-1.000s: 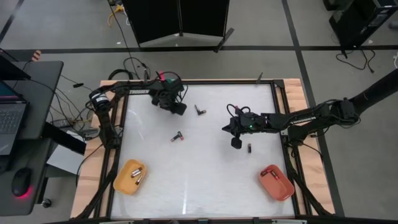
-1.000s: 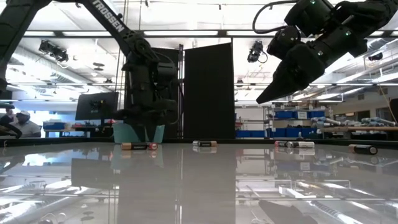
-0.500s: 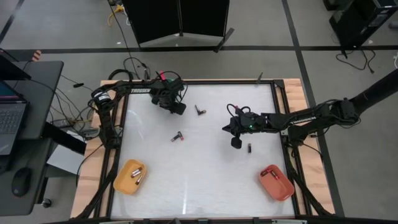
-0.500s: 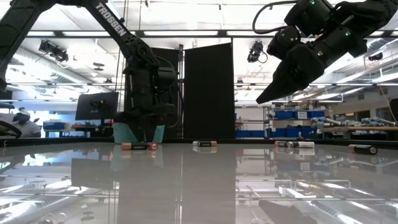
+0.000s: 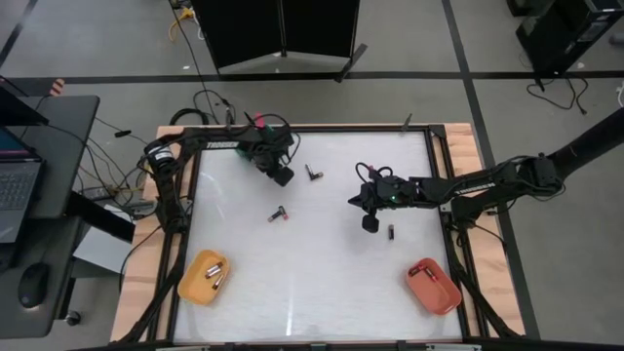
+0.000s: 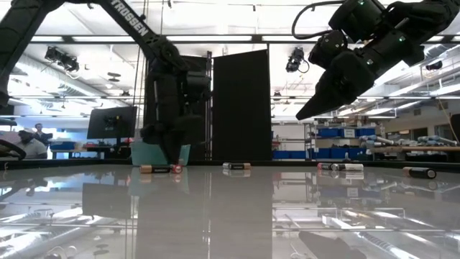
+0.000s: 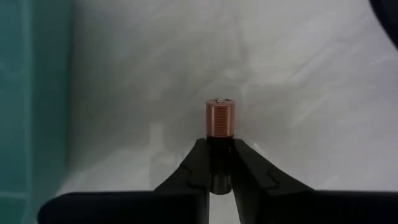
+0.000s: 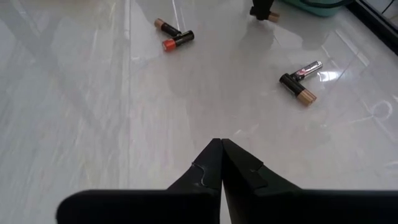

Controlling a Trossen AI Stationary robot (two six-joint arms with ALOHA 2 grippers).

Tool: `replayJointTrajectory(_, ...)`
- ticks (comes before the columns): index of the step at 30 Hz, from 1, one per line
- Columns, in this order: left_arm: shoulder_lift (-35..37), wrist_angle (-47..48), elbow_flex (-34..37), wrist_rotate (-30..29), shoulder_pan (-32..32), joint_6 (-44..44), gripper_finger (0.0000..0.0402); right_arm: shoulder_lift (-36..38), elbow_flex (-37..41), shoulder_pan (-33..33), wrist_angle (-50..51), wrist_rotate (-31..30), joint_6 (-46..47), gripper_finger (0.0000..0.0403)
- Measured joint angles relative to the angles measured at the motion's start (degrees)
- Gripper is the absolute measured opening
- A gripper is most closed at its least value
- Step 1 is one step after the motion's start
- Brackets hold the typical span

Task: Sort batteries
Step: Put the brown battery into the green bin

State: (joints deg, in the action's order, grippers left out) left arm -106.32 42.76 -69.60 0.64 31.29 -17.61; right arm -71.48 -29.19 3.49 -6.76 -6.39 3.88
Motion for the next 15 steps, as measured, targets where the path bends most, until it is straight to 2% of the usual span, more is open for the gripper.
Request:
replayJointTrajectory(8, 0.69, 10.44, -10.02, -5.01, -2.83, 4.42, 0.0043, 0.0, 0.0, 0.0, 0.38, -0.02, 0.0, 0.0018)
replayJointTrajectory(15, 0.87, 14.74, -14.58, -10.59, -0.37, 9.3, 0.0043, 0.0, 0.0, -0.02, 0.72, -0.03, 0.01, 0.002)
